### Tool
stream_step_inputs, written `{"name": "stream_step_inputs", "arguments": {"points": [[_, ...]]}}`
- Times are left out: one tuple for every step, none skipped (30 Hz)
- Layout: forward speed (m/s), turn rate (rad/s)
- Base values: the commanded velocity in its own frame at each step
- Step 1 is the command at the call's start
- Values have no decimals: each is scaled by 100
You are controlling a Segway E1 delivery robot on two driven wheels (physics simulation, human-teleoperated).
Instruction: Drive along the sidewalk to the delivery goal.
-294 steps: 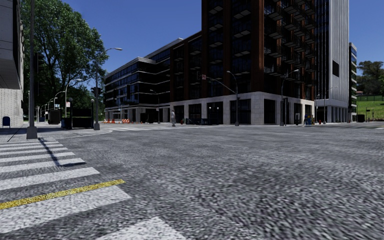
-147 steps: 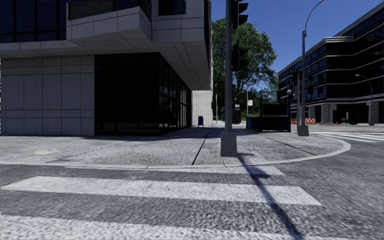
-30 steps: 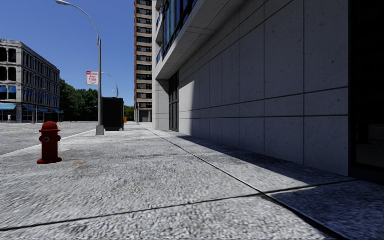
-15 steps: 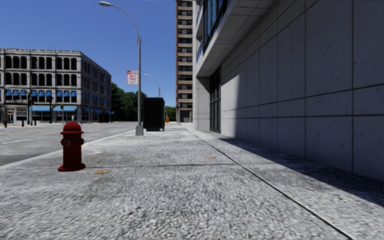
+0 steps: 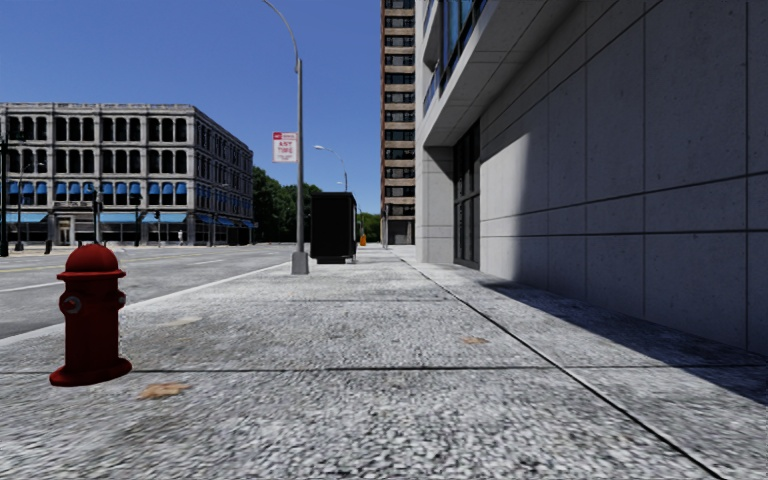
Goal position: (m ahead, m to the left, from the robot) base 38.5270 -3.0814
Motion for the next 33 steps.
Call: {"name": "stream_step_inputs", "arguments": {"points": [[200, 0], [200, 0], [200, 0], [200, 0], [200, 0], [200, 0], [200, 0], [200, 0], [200, 0], [200, 0], [200, 0], [200, 0], [200, 0], [200, 0], [200, 0], [200, 0], [200, 0], [200, 0], [200, 0], [200, 0], [200, 0], [200, 0], [200, 0], [200, 0], [200, 0], [200, 0], [200, 0], [200, 0], [200, 0], [200, 0], [200, 0], [200, 0], [200, 0]]}}
